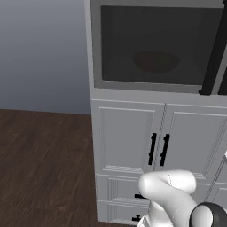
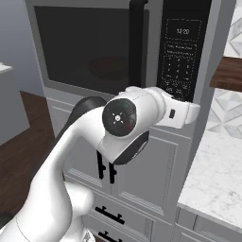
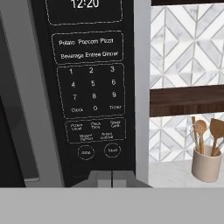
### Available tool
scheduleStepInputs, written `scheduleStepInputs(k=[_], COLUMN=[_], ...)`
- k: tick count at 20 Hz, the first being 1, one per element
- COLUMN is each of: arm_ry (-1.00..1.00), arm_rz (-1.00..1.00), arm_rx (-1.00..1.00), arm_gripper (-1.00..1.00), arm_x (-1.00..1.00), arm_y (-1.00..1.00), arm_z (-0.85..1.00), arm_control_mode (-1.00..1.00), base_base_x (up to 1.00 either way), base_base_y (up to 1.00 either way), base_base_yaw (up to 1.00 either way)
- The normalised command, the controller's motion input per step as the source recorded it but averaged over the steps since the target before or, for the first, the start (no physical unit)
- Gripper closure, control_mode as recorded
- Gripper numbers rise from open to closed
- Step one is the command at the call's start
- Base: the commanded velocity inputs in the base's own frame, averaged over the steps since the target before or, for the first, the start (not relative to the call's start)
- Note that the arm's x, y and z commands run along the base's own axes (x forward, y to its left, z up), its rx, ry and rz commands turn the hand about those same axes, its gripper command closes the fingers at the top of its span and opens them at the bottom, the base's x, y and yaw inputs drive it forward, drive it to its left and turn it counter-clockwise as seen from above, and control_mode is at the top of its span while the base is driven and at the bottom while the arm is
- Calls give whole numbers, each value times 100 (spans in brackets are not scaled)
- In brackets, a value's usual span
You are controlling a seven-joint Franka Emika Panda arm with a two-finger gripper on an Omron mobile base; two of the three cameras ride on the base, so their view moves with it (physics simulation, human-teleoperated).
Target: Pick the lime from the sink and place it in the bowl. Then pick the bowl and place it in the microwave. Then close the microwave door and press the start button.
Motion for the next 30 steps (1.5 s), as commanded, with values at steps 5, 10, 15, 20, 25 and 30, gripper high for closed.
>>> scheduleStepInputs(k=[5,10,15,20,25,30], arm_ry=[0,0,0,0,0,0], arm_rz=[1,0,0,2,3,0], arm_rx=[0,0,0,0,1,0], arm_gripper=[100,100,100,100,100,100], arm_x=[5,17,30,8,9,15], arm_y=[-3,0,-1,-12,-27,-1], arm_z=[-17,-6,0,-9,-5,-4], arm_control_mode=[-100,-100,-100,-100,-100,-100], base_base_x=[0,0,0,0,0,0], base_base_y=[0,0,0,0,0,0], base_base_yaw=[0,0,0,0,0,0])
